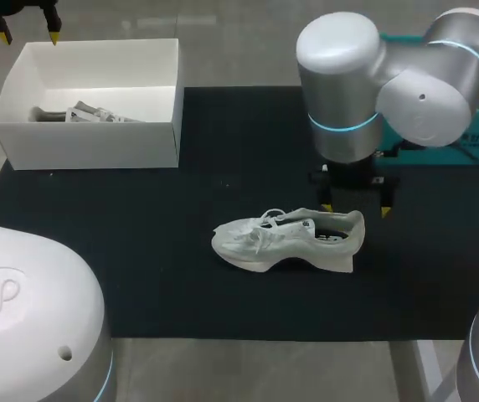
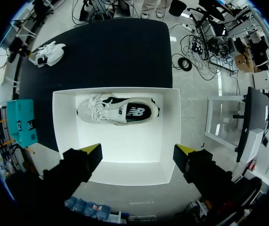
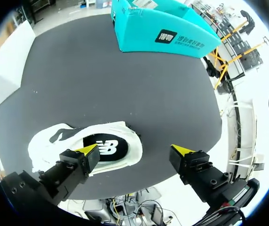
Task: Take the shoe out of the shoebox, open the shoe tongue, remove and reinsert the insole, then place the shoe into the shoebox
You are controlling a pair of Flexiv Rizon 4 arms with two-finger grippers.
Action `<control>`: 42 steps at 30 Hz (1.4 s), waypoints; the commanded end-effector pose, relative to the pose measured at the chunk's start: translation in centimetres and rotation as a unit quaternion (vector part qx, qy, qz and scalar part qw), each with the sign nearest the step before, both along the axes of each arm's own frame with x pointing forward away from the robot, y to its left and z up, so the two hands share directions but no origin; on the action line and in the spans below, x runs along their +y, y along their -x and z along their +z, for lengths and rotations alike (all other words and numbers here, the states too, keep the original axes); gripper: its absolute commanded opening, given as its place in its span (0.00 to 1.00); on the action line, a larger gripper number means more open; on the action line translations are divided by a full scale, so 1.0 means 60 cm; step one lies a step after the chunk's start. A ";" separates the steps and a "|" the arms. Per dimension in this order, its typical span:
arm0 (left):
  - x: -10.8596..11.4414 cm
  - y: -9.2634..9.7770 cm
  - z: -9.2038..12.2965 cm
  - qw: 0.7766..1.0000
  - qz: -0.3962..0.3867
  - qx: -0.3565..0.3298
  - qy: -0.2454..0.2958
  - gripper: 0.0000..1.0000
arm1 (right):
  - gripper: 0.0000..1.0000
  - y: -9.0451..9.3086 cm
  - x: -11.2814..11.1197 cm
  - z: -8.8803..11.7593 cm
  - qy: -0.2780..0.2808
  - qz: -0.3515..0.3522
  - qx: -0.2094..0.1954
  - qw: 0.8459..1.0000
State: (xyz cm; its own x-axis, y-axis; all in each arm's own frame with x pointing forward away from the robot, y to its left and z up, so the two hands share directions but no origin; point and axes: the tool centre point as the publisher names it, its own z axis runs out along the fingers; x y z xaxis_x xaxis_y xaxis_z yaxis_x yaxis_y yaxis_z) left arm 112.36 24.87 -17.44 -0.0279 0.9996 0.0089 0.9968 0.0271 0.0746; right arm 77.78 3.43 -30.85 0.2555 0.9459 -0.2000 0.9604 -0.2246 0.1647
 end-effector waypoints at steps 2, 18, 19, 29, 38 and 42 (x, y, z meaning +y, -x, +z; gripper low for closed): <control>0.000 0.001 0.001 1.000 0.000 0.000 -0.001 1.00 | 1.00 0.005 -0.006 0.058 -0.023 0.015 -0.011 1.000; 0.000 0.001 0.001 1.000 0.000 0.000 -0.001 1.00 | 1.00 -0.016 -0.022 0.140 -0.061 0.035 0.000 0.998; 0.000 0.001 0.001 1.000 0.000 0.000 -0.001 1.00 | 1.00 -0.016 -0.022 0.140 -0.061 0.035 0.000 0.998; 0.000 0.001 0.001 1.000 0.000 0.000 -0.001 1.00 | 1.00 -0.016 -0.022 0.140 -0.061 0.035 0.000 0.998; 0.000 0.001 0.001 1.000 0.000 0.000 -0.001 1.00 | 1.00 0.011 -0.012 0.146 -0.081 0.254 -0.056 0.962; 0.000 0.001 0.001 1.000 0.000 0.000 -0.001 1.00 | 1.00 0.051 -0.014 0.143 -0.085 0.458 -0.090 0.880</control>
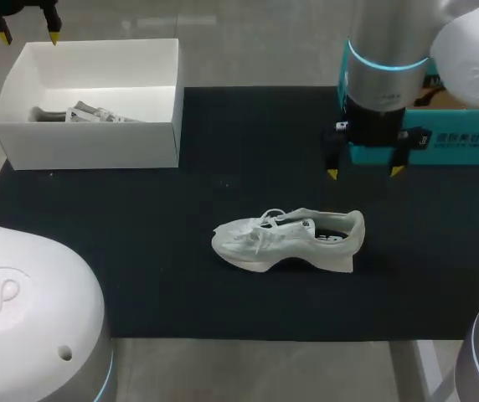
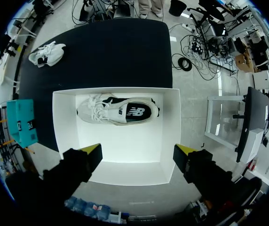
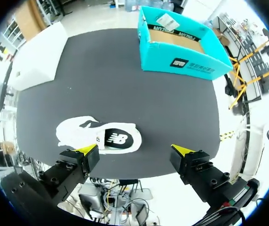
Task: Take the shoe out of the shoebox, open the shoe tongue, remove and reinsert the insole, then place the shoe into the shoebox
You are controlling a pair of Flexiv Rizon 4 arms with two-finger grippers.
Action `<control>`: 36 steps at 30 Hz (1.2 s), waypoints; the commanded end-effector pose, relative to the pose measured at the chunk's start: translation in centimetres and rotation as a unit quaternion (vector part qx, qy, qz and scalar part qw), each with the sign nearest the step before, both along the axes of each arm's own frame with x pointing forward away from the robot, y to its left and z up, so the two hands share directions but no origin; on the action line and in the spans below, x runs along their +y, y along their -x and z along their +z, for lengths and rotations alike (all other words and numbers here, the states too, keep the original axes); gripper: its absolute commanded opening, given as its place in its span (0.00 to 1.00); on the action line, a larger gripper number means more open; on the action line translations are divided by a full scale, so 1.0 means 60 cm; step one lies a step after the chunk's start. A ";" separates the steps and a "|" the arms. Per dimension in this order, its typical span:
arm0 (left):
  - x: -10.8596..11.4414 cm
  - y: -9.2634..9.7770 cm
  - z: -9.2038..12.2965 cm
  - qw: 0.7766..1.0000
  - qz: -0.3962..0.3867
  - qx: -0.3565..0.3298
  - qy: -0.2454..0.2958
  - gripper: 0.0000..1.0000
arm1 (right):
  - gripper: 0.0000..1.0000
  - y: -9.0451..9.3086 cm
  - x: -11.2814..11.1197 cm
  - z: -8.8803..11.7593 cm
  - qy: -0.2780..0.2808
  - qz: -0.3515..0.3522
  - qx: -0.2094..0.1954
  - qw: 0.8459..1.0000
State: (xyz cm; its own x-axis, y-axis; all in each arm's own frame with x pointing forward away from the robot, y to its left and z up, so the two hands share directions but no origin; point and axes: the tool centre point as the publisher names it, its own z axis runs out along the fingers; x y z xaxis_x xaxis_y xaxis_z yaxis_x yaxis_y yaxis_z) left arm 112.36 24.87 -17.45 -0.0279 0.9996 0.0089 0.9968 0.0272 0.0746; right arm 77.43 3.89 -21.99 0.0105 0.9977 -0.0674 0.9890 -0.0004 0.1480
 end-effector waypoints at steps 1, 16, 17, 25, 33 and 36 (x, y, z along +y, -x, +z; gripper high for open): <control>0.000 0.001 0.001 1.000 0.000 0.000 -0.001 1.00 | 1.00 0.058 -0.030 -0.011 -0.049 0.377 -0.102 0.919; 0.000 0.001 0.001 1.000 0.000 0.000 -0.001 1.00 | 1.00 0.115 -0.082 0.012 -0.089 0.601 -0.169 0.776; 0.000 0.001 0.001 1.000 0.000 0.000 -0.001 1.00 | 1.00 0.115 -0.082 0.012 -0.089 0.601 -0.169 0.776; 0.000 0.001 0.001 1.000 0.000 0.000 -0.001 1.00 | 1.00 0.115 -0.082 0.012 -0.089 0.601 -0.169 0.776; 0.000 0.001 0.001 1.000 0.000 0.000 -0.001 1.00 | 1.00 0.099 -0.091 -0.003 -0.094 0.615 -0.208 0.755; 0.000 0.001 0.001 1.000 0.000 0.000 -0.001 1.00 | 1.00 0.079 -0.111 -0.015 -0.104 0.623 -0.260 0.730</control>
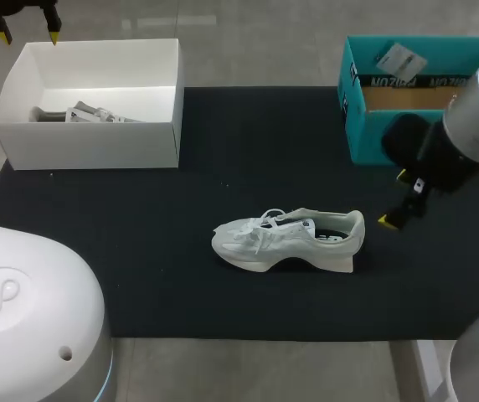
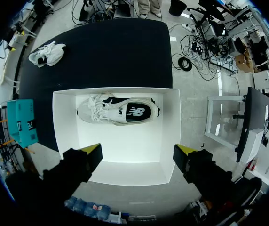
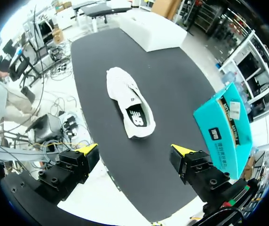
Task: Take the shoe out of the shoebox, open the shoe tongue, remove and reinsert the insole, then place the shoe into the shoebox
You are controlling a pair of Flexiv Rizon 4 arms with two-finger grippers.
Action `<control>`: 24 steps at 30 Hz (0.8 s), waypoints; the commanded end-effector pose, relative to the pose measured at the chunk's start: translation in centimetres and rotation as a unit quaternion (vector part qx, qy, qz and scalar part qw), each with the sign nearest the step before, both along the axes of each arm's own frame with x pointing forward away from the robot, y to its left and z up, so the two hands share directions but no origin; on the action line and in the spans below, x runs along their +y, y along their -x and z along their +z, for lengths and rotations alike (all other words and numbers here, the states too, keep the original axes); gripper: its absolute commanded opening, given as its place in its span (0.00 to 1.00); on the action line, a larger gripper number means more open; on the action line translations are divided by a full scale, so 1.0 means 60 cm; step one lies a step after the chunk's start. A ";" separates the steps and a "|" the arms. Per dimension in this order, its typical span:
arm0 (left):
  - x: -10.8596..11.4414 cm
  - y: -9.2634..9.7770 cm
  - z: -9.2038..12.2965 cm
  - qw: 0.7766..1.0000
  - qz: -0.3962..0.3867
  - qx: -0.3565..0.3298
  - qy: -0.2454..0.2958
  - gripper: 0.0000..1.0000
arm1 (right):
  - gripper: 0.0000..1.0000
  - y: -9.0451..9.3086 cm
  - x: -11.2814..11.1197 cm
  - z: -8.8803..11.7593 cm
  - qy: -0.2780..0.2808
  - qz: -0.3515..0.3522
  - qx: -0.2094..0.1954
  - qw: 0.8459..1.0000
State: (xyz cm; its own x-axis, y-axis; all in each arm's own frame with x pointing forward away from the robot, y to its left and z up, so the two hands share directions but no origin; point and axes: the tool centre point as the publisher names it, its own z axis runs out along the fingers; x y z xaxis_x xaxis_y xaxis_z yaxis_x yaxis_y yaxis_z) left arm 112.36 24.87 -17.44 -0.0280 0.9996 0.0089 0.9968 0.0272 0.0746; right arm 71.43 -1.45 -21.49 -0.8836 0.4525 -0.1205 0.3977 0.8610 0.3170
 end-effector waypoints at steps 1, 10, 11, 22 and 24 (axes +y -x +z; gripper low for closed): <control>0.000 0.001 0.001 1.000 0.000 0.000 -0.001 1.00 | 1.00 -0.027 -0.027 -0.025 -0.160 0.152 -0.119 0.968; 0.000 0.001 0.001 1.000 0.000 0.000 -0.001 1.00 | 1.00 -0.068 -0.040 -0.088 -0.203 0.198 -0.122 0.951; 0.000 0.001 0.001 1.000 0.000 0.000 -0.001 1.00 | 1.00 -0.068 -0.037 -0.096 -0.206 0.198 -0.109 0.952; 0.000 0.001 0.001 1.000 0.000 0.000 -0.001 1.00 | 1.00 -0.068 -0.037 -0.096 -0.206 0.198 -0.109 0.952; 0.000 0.001 0.001 1.000 0.000 0.000 -0.001 1.00 | 1.00 -0.068 -0.037 -0.096 -0.206 0.198 -0.109 0.952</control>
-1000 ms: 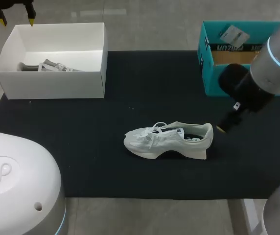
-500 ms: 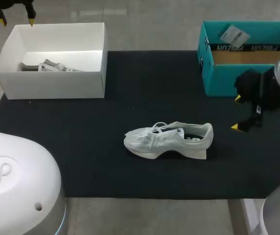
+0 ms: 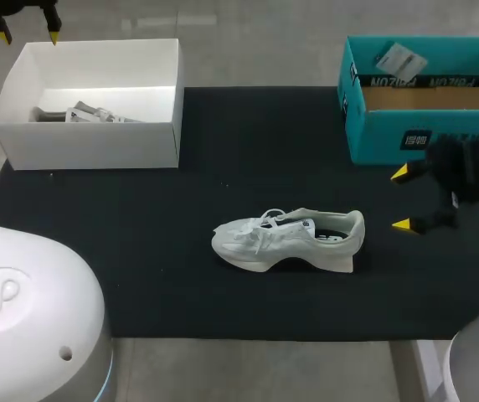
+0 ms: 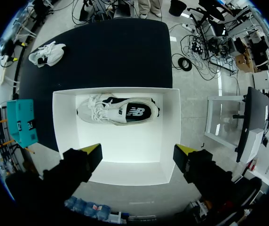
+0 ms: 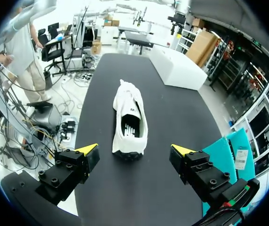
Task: Take the shoe out of the shoebox, open the shoe tongue, remove and reinsert the insole, then place the shoe into the shoebox
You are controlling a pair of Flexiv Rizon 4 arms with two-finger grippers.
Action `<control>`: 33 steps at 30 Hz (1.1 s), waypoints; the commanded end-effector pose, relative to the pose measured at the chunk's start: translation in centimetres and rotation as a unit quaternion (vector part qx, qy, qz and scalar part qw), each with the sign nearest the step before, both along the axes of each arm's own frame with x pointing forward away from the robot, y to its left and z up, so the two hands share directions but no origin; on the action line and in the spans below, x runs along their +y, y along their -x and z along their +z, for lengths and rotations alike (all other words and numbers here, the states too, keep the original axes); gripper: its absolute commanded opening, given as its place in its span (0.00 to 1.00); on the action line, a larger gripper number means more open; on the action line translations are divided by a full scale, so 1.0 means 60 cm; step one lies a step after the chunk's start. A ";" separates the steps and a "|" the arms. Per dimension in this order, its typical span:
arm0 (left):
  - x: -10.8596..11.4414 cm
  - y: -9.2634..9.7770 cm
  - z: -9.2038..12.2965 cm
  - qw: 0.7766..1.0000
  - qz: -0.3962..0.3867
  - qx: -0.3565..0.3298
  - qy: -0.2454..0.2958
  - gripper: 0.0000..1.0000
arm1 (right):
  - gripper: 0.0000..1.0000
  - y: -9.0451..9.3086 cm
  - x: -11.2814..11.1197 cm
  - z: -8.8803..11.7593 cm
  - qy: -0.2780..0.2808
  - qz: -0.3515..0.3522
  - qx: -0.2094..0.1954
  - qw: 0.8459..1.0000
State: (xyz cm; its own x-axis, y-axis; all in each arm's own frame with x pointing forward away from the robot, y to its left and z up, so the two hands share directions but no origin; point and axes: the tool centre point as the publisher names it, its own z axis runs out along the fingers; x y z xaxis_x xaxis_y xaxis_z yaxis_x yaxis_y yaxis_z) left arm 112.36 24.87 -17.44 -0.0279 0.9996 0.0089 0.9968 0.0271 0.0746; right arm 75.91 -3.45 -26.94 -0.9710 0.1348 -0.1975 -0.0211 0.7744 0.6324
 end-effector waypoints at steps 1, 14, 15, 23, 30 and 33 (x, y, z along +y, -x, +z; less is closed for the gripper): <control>0.000 0.001 0.001 1.000 0.000 0.000 -0.001 1.00 | 1.00 0.006 -0.004 -0.005 -0.045 0.007 -0.010 0.999; 0.000 0.001 0.001 1.000 0.000 0.000 -0.001 1.00 | 1.00 -0.020 0.005 -0.080 -0.090 0.009 -0.012 0.996; 0.000 0.001 0.001 1.000 0.000 0.000 -0.001 1.00 | 1.00 -0.023 0.010 -0.089 -0.090 0.012 -0.010 0.996; 0.000 0.001 0.001 1.000 0.000 0.000 -0.001 1.00 | 1.00 -0.044 0.024 -0.152 -0.114 0.029 0.005 0.993; 0.000 0.001 0.001 1.000 0.000 0.000 -0.001 1.00 | 1.00 -0.054 0.041 -0.186 -0.128 0.037 0.023 0.991; 0.000 0.001 0.001 1.000 0.000 0.000 -0.001 1.00 | 1.00 -0.057 0.054 -0.196 -0.134 0.040 0.029 0.990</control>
State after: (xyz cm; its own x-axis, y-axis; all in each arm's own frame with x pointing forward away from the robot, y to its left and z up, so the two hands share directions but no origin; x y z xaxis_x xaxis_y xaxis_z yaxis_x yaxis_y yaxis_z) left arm 112.36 24.87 -17.45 -0.0279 0.9996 0.0089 0.9968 0.0272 0.0746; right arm 78.27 -1.22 -37.74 -0.9875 0.1062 -0.1164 -0.0338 0.5787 0.8148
